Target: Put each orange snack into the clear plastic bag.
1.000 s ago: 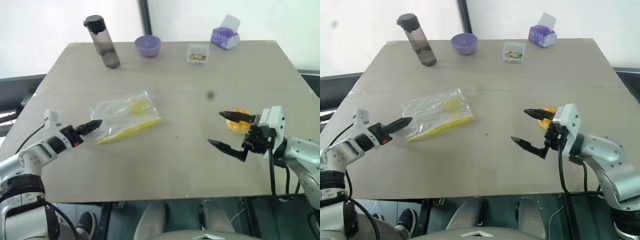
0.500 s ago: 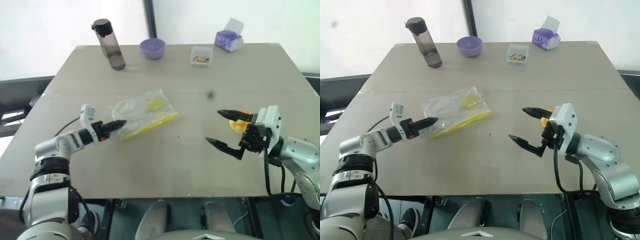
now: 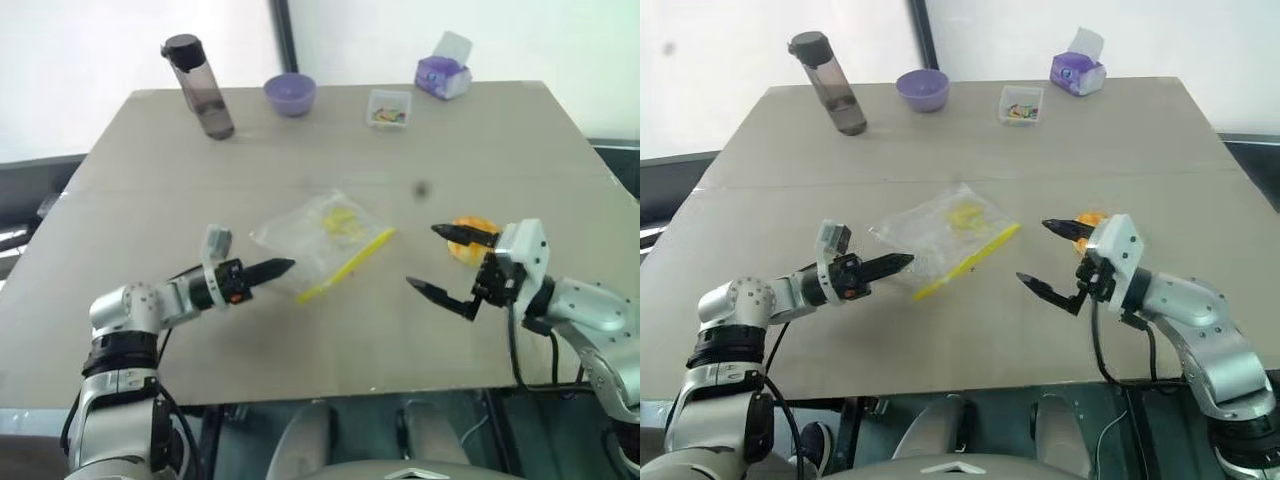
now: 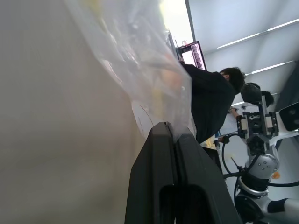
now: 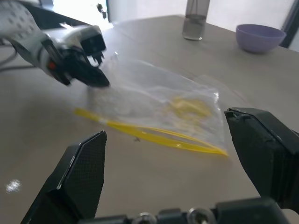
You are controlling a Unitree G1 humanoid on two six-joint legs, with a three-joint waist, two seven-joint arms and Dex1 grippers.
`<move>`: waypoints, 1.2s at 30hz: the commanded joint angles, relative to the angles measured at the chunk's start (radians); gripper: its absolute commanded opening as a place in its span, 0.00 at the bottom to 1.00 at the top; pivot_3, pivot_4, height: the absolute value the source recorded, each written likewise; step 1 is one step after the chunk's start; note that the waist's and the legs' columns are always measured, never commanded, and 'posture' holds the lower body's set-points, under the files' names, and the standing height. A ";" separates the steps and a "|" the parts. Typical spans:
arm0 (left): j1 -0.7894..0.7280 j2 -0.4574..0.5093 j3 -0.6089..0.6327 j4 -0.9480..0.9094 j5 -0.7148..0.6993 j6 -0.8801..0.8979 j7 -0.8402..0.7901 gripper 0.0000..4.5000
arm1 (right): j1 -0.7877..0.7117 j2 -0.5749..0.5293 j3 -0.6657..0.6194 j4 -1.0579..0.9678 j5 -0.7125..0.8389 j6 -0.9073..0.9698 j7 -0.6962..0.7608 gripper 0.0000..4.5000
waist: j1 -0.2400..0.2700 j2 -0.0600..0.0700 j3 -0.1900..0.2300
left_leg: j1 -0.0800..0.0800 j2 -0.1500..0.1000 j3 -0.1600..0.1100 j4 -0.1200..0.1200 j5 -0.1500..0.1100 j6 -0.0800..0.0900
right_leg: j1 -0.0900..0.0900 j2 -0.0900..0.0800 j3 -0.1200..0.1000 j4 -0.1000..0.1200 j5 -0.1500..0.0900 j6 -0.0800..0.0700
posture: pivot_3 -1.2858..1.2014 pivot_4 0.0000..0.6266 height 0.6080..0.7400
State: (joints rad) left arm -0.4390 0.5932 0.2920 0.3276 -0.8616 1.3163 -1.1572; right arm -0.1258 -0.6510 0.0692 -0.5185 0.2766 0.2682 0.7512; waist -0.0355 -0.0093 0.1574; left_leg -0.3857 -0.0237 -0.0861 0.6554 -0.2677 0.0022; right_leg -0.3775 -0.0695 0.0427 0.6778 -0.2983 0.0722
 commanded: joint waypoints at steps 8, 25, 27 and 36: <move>0.042 -0.099 0.195 -0.181 -0.271 0.252 0.190 0.01 | -0.212 0.054 0.251 0.338 -0.494 -0.361 -0.135 1.00 | -0.007 -0.001 0.001 | 0.001 0.000 0.001 0.000 0.003 -0.005 | 0.000 0.000 0.001 0.000 0.000 0.000 | 0.52 0.24 1.00; 0.157 -0.099 0.140 -0.316 -0.321 0.183 0.239 0.00 | -0.298 0.174 0.273 0.491 -0.570 -0.464 -0.203 0.09 | -0.005 -0.003 0.002 | 0.000 0.002 0.000 -0.001 0.004 -0.007 | -0.001 -0.001 0.001 0.000 0.000 0.000 | 0.52 0.24 1.00; 0.196 -0.082 0.091 -0.372 -0.256 0.068 0.205 0.00 | -0.295 0.174 0.269 0.490 -0.570 -0.463 -0.205 0.01 | -0.006 -0.003 0.002 | 0.001 0.002 0.001 -0.001 0.004 -0.007 | -0.001 -0.001 0.001 0.000 0.000 0.000 | 0.52 0.24 1.00; 0.189 -0.037 0.049 -0.328 -0.123 -0.154 0.206 0.60 | -0.349 0.201 0.226 0.512 -0.609 -0.416 -0.266 0.00 | -0.005 -0.003 0.002 | 0.001 0.001 0.001 -0.002 0.004 -0.007 | -0.001 -0.001 0.002 -0.001 0.000 -0.001 | 0.52 0.24 1.00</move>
State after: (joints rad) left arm -0.2431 0.5277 0.3376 0.0341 -0.9719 1.1833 -0.9259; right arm -0.4540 -0.4574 0.3333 0.0099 -0.3246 -0.1597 0.5090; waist -0.0409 -0.0122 0.1596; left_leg -0.3848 -0.0221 -0.0849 0.6530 -0.2637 -0.0052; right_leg -0.3783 -0.0705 0.0446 0.6771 -0.2981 0.0716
